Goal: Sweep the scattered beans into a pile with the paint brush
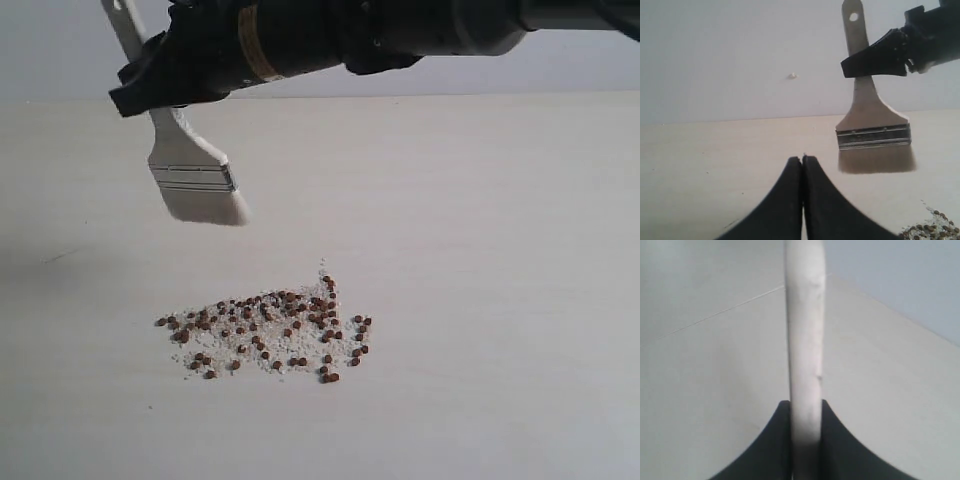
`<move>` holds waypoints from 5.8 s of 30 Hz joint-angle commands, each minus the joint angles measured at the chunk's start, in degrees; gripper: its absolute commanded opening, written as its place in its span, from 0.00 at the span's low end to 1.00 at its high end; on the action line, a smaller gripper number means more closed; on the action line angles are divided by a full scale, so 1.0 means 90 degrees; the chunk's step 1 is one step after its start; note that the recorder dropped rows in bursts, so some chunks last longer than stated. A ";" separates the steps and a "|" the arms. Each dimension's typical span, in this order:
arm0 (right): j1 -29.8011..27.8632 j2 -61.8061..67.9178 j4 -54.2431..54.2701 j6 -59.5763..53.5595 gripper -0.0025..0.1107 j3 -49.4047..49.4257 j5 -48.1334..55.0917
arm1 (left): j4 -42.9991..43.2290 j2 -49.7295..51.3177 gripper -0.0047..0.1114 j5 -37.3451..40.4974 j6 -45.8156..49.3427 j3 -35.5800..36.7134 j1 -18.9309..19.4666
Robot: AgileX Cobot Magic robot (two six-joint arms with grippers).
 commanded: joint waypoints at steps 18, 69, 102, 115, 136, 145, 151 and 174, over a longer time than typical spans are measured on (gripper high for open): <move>0.3919 0.0317 0.0879 0.2400 0.02 0.0694 0.8495 | -0.0041 -0.0051 0.04 0.0035 -0.0005 0.0001 0.0019; 0.4009 0.1849 0.2240 0.1529 0.02 0.0080 1.0080 | -0.0041 -0.0051 0.04 0.0016 -0.0004 0.0001 0.0019; 0.3876 0.0999 0.0787 0.2349 0.02 0.0561 0.8541 | -0.0041 -0.0051 0.04 0.0016 -0.0004 0.0001 0.0019; 0.2938 0.1195 0.1501 0.2349 0.02 0.0475 0.8054 | -0.0041 -0.0051 0.04 0.0016 -0.0004 0.0001 0.0019; 0.2894 0.1122 0.2090 0.1929 0.02 0.0475 0.8492 | -0.0041 -0.0051 0.04 0.0016 -0.0004 0.0001 0.0019; 0.2894 0.0377 0.1216 0.0815 0.02 0.0492 0.7775 | -0.0041 -0.0051 0.04 0.0016 -0.0004 0.0001 0.0019; 0.2316 -0.0672 0.1565 -0.1646 0.02 0.0575 0.5474 | -0.0041 -0.0051 0.04 0.0016 -0.0004 0.0001 0.0019; -0.1378 -0.1467 0.1232 -0.4906 0.02 0.4179 -0.5468 | -0.0041 -0.0051 0.04 0.0016 -0.0004 0.0001 0.0019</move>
